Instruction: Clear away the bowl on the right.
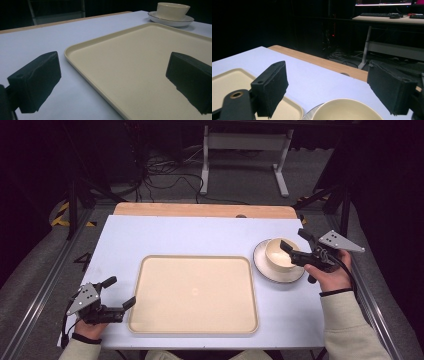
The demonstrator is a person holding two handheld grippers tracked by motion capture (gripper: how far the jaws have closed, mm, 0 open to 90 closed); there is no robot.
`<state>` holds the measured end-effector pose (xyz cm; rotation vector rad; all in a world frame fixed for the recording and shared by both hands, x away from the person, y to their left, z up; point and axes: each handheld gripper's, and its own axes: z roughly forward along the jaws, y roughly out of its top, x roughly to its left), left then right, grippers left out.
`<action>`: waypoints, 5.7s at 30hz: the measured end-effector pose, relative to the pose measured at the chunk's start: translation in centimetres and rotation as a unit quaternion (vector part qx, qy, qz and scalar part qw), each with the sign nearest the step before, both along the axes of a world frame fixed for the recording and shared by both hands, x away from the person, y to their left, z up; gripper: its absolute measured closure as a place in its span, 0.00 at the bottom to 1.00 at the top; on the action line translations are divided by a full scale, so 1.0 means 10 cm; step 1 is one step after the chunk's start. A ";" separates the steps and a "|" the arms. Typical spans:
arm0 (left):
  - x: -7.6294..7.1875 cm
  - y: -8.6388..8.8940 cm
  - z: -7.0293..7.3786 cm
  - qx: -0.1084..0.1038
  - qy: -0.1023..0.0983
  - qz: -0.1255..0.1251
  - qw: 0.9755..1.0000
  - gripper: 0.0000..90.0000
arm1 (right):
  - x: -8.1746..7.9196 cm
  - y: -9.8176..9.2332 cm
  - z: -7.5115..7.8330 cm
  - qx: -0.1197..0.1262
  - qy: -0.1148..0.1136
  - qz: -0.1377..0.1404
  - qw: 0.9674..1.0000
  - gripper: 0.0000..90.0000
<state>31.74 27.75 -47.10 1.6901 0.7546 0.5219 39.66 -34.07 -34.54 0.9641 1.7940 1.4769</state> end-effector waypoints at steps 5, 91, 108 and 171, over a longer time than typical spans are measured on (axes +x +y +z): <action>0.00 0.00 0.00 0.001 0.000 -0.001 1.000 0.00 | 0.09 -0.08 0.03 -0.012 0.002 -0.017 1.000 0.19; 0.00 0.00 0.00 -0.001 0.000 -0.019 1.000 0.00 | 0.80 -0.24 -0.39 -0.080 0.427 -0.175 0.884 0.94; 0.00 0.00 0.00 -0.003 0.001 -0.020 1.000 0.00 | 0.69 -0.12 -0.02 -0.046 0.424 -0.188 0.885 0.92; 0.00 0.00 0.00 -0.003 -0.002 -0.021 1.000 0.00 | 0.23 1.51 0.61 -0.079 0.414 -0.038 0.906 0.90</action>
